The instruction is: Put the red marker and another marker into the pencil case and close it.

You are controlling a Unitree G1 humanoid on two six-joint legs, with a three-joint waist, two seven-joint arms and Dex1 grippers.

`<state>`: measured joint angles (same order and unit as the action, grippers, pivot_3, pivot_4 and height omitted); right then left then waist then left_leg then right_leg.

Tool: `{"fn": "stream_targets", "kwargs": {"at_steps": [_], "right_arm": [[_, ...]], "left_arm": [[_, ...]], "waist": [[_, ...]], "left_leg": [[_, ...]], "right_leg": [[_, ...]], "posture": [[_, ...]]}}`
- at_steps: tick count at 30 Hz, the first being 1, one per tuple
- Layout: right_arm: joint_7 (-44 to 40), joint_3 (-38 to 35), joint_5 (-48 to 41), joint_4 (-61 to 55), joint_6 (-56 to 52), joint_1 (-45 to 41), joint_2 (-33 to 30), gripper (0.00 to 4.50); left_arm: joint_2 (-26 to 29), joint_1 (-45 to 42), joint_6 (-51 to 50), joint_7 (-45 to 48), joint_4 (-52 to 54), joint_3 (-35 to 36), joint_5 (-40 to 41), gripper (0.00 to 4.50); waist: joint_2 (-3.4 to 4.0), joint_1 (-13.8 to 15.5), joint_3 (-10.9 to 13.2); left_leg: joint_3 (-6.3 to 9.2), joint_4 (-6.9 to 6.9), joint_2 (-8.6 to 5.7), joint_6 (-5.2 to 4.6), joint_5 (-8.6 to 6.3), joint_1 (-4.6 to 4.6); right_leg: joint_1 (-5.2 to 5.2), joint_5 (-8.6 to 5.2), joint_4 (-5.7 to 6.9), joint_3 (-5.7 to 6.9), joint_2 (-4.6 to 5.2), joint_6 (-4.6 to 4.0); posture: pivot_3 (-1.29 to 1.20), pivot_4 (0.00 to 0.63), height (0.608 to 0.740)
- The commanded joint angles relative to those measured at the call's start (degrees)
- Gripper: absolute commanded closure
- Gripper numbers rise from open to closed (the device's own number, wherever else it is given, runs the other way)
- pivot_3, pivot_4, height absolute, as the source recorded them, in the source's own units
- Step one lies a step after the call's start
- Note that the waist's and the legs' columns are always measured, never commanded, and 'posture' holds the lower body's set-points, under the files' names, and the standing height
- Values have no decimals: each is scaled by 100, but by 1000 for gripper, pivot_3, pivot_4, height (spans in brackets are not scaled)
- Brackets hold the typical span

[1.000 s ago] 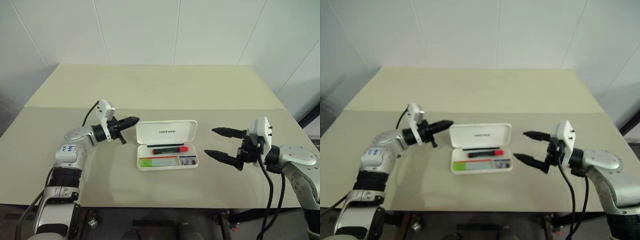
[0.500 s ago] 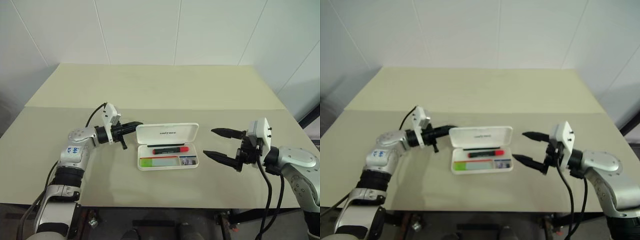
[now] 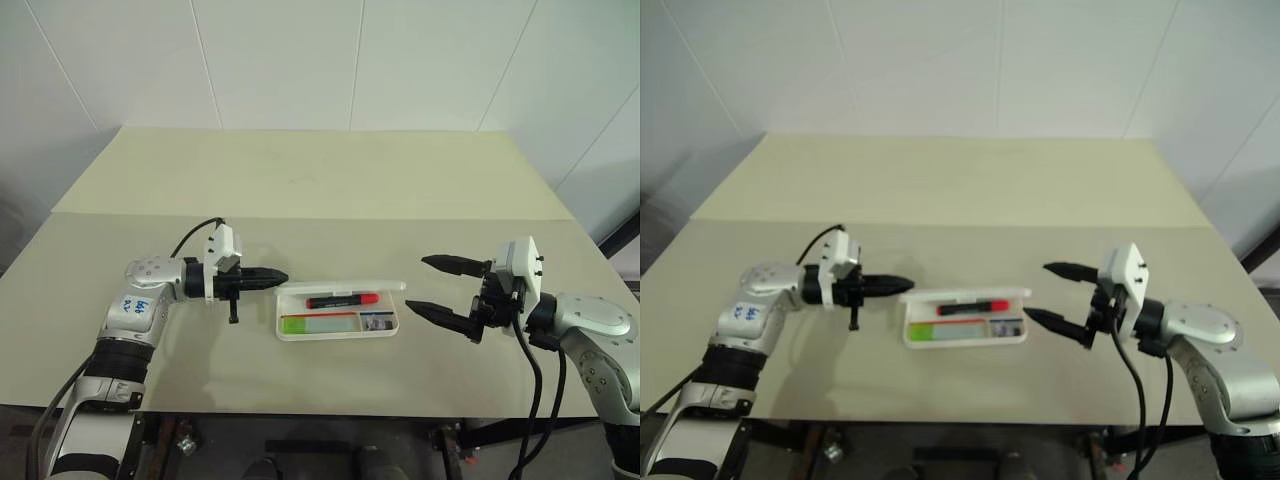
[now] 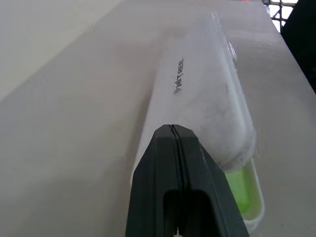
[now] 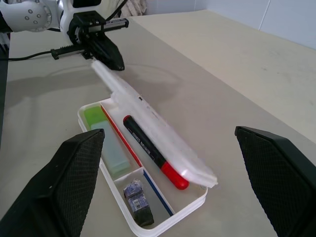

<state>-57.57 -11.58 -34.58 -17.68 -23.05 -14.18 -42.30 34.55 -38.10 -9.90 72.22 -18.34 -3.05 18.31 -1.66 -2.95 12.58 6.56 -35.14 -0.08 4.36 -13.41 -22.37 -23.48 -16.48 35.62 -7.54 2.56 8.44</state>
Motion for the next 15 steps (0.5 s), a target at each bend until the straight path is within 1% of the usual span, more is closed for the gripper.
{"fn": "stream_targets", "kwargs": {"at_steps": [1, 8, 15], "right_arm": [[29, -97, -29, -117, 133, 88, 27, 0], [135, -89, -11, -203, 188, 211, 96, 0], [302, -118, -11, -348, 217, 360, 179, 0]], "left_arm": [[87, -161, 18, 175, 239, -201, -163, 4480], [44, -279, -81, 362, 344, -601, -384, 4480], [231, -378, -399, 513, 537, -1078, -809, 4480]], "waist": [[0, 1, 0], [0, -11, 0], [0, -11, 0]], "left_leg": [[0, 0, 0, 0, 0, 0], [-1, 0, 0, 0, 0, 1], [0, 0, 0, 0, 0, 0]], "right_leg": [[0, 0, 0, 0, 0, 0], [0, 0, 1, -1, -1, 0], [0, -1, 0, -1, -1, -1]], "posture": [[0, 150, 740], [0, 150, 740], [0, 150, 740]]}}
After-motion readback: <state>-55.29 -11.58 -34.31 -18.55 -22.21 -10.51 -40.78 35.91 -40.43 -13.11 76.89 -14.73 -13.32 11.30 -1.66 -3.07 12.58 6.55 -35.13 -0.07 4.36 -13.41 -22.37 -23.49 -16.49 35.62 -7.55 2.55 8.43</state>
